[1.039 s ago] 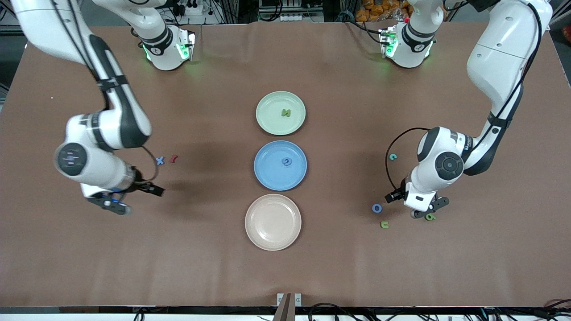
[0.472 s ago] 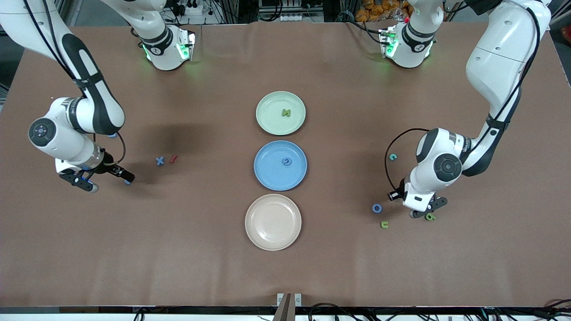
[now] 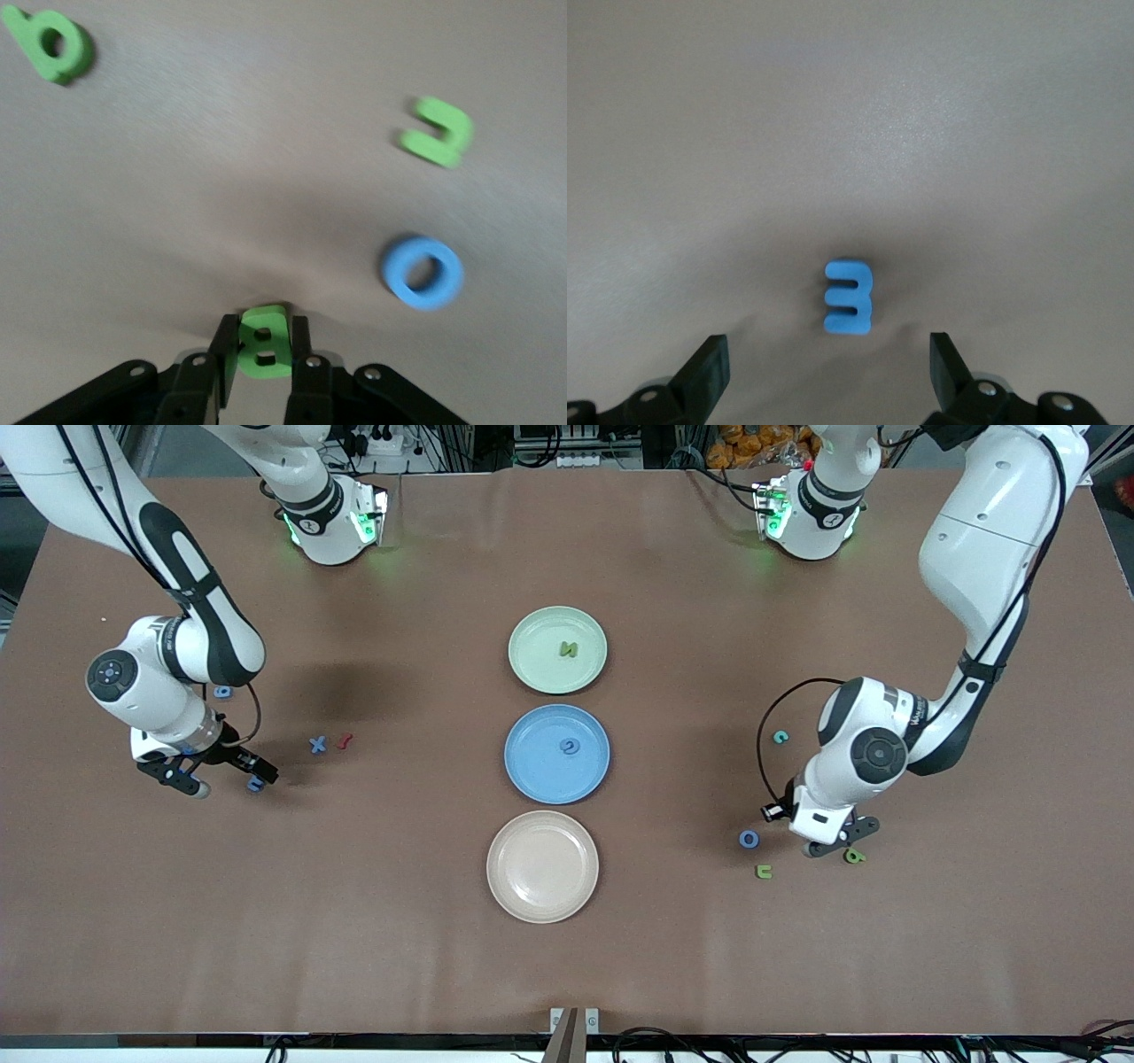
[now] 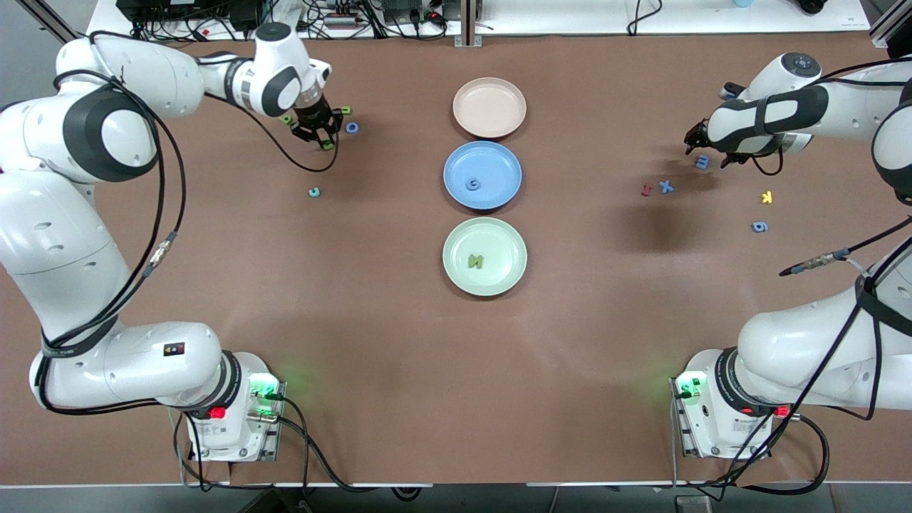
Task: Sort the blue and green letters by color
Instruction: 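Grasp the green B with the left gripper and blue E with the right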
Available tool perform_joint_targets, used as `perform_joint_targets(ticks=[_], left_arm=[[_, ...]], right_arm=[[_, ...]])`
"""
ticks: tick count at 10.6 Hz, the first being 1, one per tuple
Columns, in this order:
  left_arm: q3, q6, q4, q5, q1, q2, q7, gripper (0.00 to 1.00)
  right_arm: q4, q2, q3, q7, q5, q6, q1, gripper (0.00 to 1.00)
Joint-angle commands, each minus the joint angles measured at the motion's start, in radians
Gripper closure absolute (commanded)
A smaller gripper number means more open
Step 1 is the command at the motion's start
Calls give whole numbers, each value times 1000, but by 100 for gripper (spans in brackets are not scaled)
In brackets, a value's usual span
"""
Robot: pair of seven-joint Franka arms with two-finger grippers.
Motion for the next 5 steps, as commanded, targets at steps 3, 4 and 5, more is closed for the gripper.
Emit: perform_joint_targets(ticks=[3, 4, 5], left_arm=[[-40, -78, 1, 13, -188, -99, -128, 100], [-64, -78, 6, 14, -222, -99, -165, 100], [-80, -78, 10, 13, -263, -99, -200, 100]], right_arm=[[29, 84, -4, -32, -16, 60, -32, 0], [31, 87, -11, -39, -20, 61, -30, 17], [32, 87, -14, -50, -23, 61, -30, 37]])
